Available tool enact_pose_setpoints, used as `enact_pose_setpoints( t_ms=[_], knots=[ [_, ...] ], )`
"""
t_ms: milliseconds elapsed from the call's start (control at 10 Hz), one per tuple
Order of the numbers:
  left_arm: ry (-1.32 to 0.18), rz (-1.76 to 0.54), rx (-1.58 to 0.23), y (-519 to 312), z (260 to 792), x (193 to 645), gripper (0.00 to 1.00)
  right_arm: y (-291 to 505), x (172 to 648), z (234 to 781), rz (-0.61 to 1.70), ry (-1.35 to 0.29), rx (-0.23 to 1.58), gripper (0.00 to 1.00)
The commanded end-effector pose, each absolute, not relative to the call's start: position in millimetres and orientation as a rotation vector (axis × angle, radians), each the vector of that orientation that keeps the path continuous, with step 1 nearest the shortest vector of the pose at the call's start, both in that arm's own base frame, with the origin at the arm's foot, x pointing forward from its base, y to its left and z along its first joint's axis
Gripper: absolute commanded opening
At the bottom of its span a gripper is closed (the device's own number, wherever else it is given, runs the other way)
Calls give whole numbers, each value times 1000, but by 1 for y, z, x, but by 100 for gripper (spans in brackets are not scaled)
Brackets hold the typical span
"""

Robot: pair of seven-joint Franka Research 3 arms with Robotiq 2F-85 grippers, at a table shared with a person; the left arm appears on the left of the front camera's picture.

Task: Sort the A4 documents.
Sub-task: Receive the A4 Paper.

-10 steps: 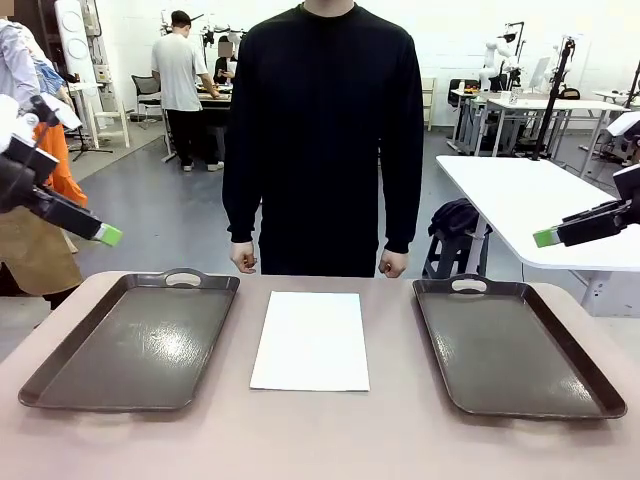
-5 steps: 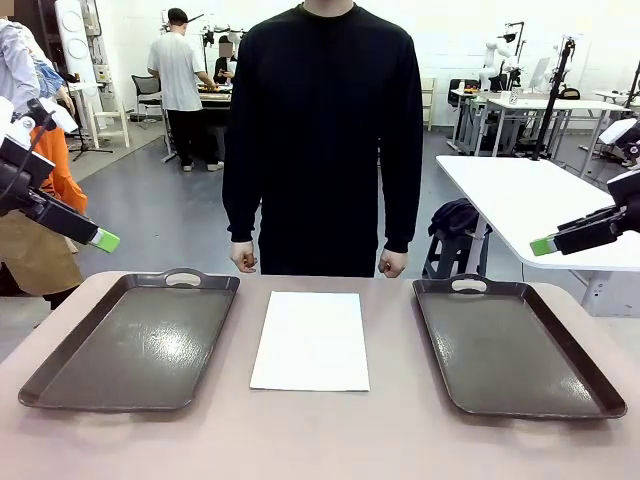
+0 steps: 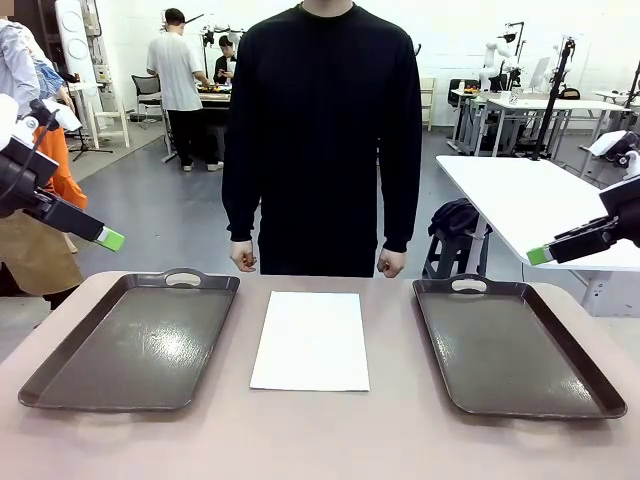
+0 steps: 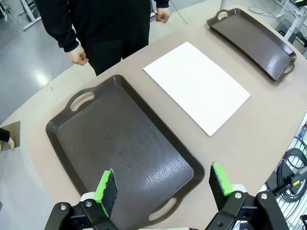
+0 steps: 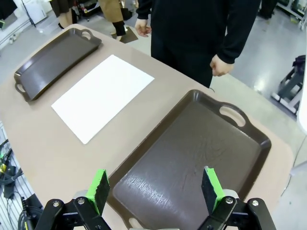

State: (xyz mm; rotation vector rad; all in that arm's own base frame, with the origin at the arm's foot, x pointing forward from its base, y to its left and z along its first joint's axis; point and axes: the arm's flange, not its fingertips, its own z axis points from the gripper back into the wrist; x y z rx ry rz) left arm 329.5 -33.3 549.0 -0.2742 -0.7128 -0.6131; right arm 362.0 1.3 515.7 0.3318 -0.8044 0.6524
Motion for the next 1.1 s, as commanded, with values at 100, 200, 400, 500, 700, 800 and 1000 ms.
enact_pose_setpoints(
  t_ms=[100, 200, 400, 500, 700, 800, 1000],
  knots=[
    [-718, -648, -282, -35, 549, 329, 100, 2, 360, 518, 663, -815, 337, 100],
    [-718, -648, -282, -35, 549, 329, 100, 2, 360, 518, 663, -815, 337, 100],
    [-718, -648, -282, -35, 549, 329, 100, 2, 360, 518, 663, -815, 337, 100],
    [-718, -648, -282, -35, 549, 329, 100, 2, 360, 518, 663, -815, 337, 100],
    [-718, -648, -282, -35, 549, 329, 100, 2, 360, 518, 663, -815, 337, 100],
    [-718, -648, -282, -35, 549, 329, 100, 2, 360, 518, 663, -815, 337, 100],
    [-718, -648, -282, -35, 549, 329, 100, 2, 360, 518, 663, -815, 337, 100]
  ],
)
